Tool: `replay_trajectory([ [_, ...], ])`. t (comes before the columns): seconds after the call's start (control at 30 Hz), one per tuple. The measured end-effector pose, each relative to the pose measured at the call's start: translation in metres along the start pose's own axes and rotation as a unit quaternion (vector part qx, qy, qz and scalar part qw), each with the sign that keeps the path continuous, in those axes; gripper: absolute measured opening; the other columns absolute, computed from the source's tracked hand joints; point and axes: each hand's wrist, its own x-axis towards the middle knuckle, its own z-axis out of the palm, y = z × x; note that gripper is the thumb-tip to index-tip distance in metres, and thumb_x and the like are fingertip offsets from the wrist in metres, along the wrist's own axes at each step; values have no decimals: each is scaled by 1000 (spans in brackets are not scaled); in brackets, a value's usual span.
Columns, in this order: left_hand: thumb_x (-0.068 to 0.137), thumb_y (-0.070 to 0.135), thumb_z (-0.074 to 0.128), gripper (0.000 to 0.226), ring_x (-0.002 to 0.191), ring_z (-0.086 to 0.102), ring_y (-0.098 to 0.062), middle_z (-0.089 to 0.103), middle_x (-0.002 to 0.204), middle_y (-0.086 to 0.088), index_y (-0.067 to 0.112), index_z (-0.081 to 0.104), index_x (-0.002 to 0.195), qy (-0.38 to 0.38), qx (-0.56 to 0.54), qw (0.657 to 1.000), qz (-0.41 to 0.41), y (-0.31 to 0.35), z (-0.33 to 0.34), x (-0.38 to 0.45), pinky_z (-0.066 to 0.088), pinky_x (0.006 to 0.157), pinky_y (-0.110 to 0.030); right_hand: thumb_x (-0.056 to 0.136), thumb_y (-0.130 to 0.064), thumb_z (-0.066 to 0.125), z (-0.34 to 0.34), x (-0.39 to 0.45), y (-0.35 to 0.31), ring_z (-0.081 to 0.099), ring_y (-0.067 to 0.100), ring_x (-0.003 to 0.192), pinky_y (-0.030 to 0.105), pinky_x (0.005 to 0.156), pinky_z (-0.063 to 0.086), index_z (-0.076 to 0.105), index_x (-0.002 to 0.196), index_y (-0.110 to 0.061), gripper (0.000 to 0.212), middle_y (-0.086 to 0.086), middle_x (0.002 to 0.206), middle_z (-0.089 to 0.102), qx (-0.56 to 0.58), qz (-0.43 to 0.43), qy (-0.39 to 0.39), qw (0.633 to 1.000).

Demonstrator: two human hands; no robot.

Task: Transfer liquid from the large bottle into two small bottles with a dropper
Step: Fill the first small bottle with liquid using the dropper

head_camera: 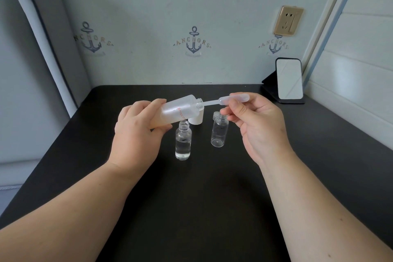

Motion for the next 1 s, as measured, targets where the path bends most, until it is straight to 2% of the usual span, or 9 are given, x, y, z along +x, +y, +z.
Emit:
replay_trajectory([
  [0.23, 85, 17, 80, 56, 115, 46, -28, 61, 122, 1, 24, 60, 136, 2, 2, 1000, 10, -1, 1, 0, 44, 98, -52, 81, -19, 77, -1, 2, 2, 73, 21, 78, 23, 70, 55, 79, 86, -22, 6, 11, 97, 78, 7, 9, -3, 1000],
  [0.33, 85, 18, 79, 56, 115, 46, -27, 60, 123, 3, 26, 59, 136, -1, -2, 1000, -1, -2, 2, 0, 44, 98, -50, 76, -29, 80, -7, 4, 1, 72, 18, 80, 23, 72, 55, 80, 87, -20, 13, 7, 96, 78, 46, 11, -5, 999],
  [0.5, 86, 19, 78, 53, 114, 45, -24, 59, 120, 8, 29, 60, 134, -1, -11, 1000, -28, -6, 2, 1, 38, 95, -37, 88, -19, 71, -20, 10, -1, 71, 15, 83, 22, 73, 54, 80, 85, -16, 9, 3, 94, 76, 117, 22, 30, 992],
  [0.6, 86, 20, 77, 50, 113, 49, -25, 58, 116, 9, 29, 61, 132, -9, -18, 999, -44, -8, 0, 3, 43, 94, -38, 91, -15, 68, -24, 11, -2, 72, 14, 83, 22, 74, 55, 80, 82, -18, 15, 2, 92, 77, 153, 35, 65, 985],
  [0.67, 86, 21, 76, 47, 110, 51, -24, 58, 113, 10, 31, 61, 130, -11, -28, 998, -57, -8, -1, 4, 45, 93, -38, 89, -15, 69, -26, 13, -3, 72, 13, 81, 21, 73, 55, 77, 86, -15, 8, 2, 90, 76, 182, 40, 84, 979],
  [0.77, 86, 24, 75, 42, 103, 52, -19, 58, 106, 12, 35, 61, 125, -5, -35, 997, -71, -9, -2, 5, 40, 83, -25, 90, -16, 68, -32, 16, -3, 71, 12, 81, 21, 73, 55, 69, 95, -11, 8, 0, 90, 76, 210, 40, 103, 971],
  [0.87, 87, 26, 72, 36, 96, 52, -4, 57, 100, 18, 40, 60, 117, 1, -61, 994, -92, -8, -4, 4, 34, 73, -13, 90, -17, 68, -35, 17, -3, 71, 10, 81, 20, 73, 54, 67, 97, -10, 10, -1, 91, 75, 226, 38, 115, 967],
  [0.93, 88, 29, 70, 29, 94, 52, 3, 58, 96, 18, 43, 59, 111, -1, -79, 991, -107, -8, -5, 4, 34, 71, -14, 94, -16, 65, -35, 17, -3, 70, 10, 80, 20, 73, 54, 70, 93, -10, 8, -2, 91, 75, 233, 44, 123, 964],
  [1.0, 89, 32, 69, 21, 87, 54, 0, 59, 91, 16, 40, 58, 105, -6, -99, 988, -121, -8, -5, 4, 36, 68, -20, 97, -14, 63, -35, 17, -4, 70, 11, 79, 21, 72, 54, 74, 85, -10, 16, -1, 90, 74, 244, 51, 128, 960],
])
